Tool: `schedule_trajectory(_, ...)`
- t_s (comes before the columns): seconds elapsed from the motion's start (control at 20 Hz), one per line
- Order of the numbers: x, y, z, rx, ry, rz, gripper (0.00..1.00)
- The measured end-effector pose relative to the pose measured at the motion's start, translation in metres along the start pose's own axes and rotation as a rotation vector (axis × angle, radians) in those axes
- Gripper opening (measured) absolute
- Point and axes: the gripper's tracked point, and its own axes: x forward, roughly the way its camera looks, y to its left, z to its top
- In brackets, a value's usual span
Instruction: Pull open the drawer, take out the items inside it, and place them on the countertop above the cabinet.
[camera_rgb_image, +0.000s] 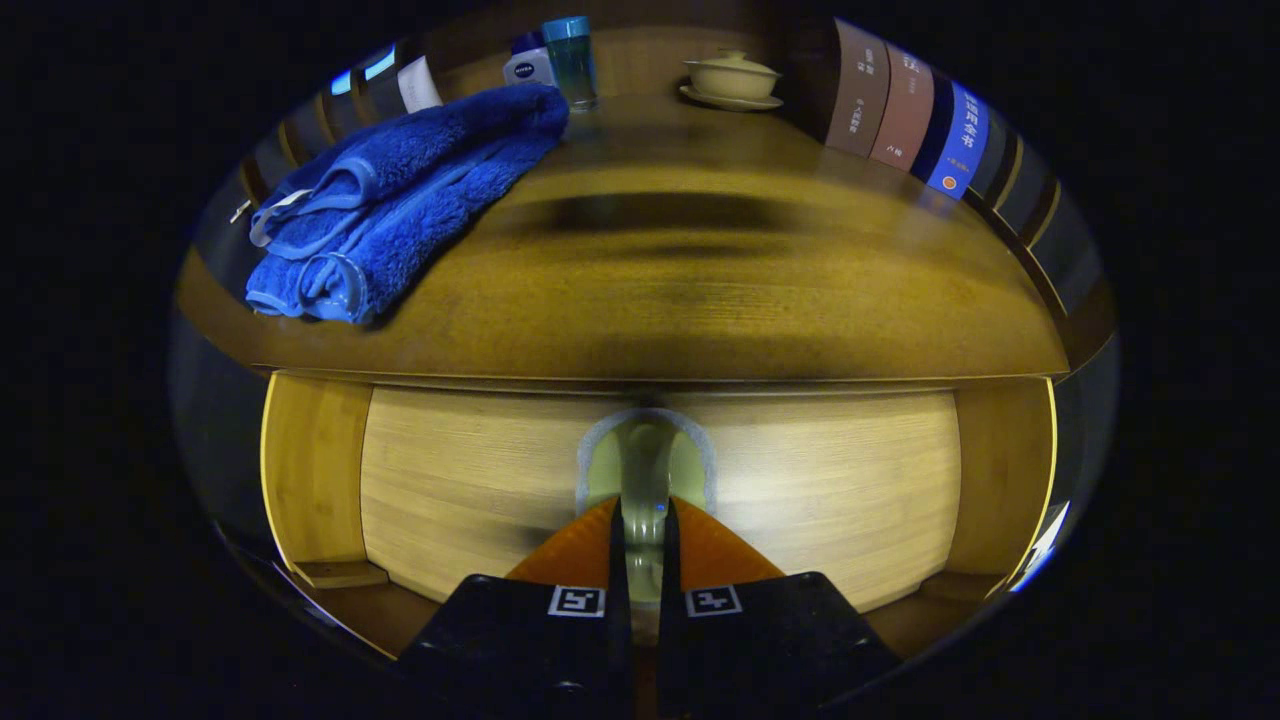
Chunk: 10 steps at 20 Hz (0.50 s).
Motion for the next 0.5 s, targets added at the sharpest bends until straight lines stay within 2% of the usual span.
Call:
schedule_trajectory(0.2,-0.021,0.001,-0.001,0.003,-0.071,0.026,0.14)
schedule_trajectory(0.5,-0.101,0.003,0.0,0.015,-0.265,0.055,0.14)
